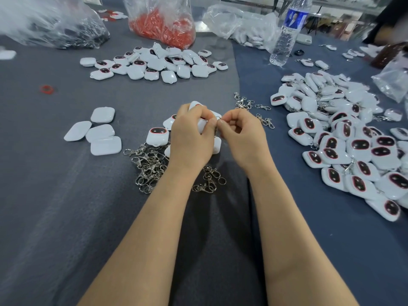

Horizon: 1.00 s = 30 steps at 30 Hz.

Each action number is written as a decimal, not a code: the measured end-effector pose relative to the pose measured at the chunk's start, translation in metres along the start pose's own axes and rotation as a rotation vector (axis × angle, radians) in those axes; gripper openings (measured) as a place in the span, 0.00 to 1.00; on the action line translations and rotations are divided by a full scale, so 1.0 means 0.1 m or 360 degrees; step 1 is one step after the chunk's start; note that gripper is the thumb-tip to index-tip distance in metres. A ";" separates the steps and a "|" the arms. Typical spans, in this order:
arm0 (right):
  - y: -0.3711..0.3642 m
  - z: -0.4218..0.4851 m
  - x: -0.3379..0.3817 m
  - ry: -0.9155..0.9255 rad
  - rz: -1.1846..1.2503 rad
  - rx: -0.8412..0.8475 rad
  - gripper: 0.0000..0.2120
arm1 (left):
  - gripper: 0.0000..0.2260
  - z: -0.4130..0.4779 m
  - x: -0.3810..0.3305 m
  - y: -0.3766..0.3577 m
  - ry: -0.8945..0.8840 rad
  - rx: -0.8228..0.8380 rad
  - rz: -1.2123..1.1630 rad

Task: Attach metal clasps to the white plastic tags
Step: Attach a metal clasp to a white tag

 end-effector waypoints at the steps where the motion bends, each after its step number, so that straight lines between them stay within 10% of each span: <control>1: 0.00 -0.01 0.01 0.0028 -0.0030 -0.0006 0.08 | 0.02 0.00 0.01 0.00 0.0019 0.0005 -0.0003; 15: 0.00 -0.09 0.06 0.0193 -0.0257 -0.0152 0.06 | 0.17 -0.03 0.21 0.01 0.0761 -0.0282 -0.1127; 30: -0.06 -0.11 0.04 0.0190 -0.0310 -0.0108 0.02 | 0.15 0.00 0.19 0.06 0.0452 -0.0263 -0.0667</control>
Point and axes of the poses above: each hand's wrist, its own z-axis towards the middle knuckle, its own y-axis out of the back of the hand, x = y × z, the point moved 7 cm from there along z, towards the middle knuckle, and after that the axes turned 14 degrees about -y, right-handed, at the moved point
